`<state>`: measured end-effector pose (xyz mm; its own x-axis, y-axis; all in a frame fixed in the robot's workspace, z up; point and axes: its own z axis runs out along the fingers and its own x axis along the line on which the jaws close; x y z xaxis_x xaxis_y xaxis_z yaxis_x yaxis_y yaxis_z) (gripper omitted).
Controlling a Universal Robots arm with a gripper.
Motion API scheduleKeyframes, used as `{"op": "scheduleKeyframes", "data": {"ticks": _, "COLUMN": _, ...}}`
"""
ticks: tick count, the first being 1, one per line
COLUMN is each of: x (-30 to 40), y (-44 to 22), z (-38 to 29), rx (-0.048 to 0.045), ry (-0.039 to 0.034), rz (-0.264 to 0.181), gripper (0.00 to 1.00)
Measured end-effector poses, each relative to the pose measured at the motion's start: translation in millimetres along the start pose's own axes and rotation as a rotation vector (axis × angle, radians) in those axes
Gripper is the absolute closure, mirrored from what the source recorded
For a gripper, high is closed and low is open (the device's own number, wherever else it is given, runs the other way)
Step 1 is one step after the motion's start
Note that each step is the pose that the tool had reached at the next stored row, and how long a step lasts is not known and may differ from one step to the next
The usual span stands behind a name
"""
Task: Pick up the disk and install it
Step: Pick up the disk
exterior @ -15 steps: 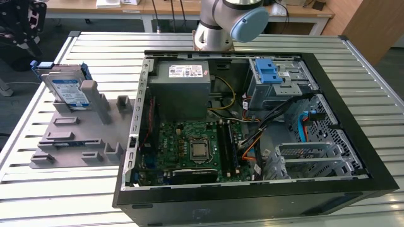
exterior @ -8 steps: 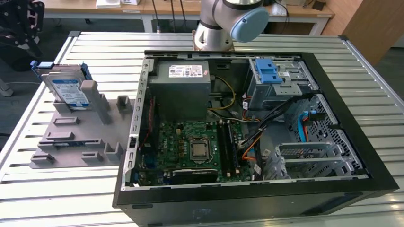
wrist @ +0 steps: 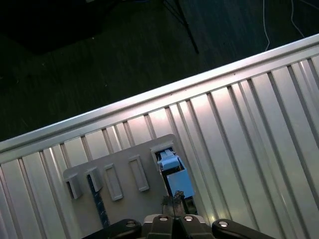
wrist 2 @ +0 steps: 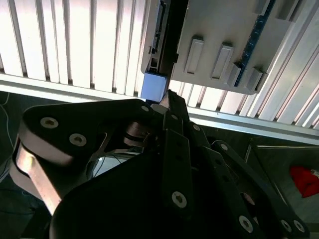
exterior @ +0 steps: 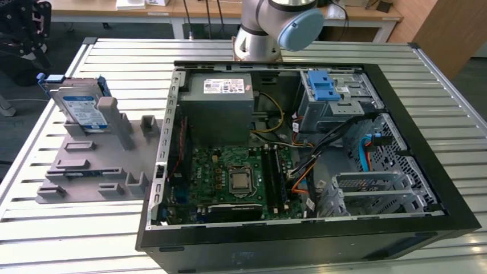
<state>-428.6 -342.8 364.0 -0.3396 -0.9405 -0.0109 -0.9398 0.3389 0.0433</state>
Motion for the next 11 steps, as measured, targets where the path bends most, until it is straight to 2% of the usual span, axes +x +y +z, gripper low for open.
{"op": "scheduleKeyframes", "data": {"ticks": 4, "x": 0.0, "y": 0.0, "z": 0.0, "rx": -0.0001, "ry": 0.0003, "rz": -0.006, "gripper": 0.89}}
{"op": "scheduleKeyframes", "data": {"ticks": 11, "x": 0.0, "y": -0.1, "z": 2.0, "rx": -0.0008, "ry": 0.0052, "rz": -0.124, "gripper": 0.89}}
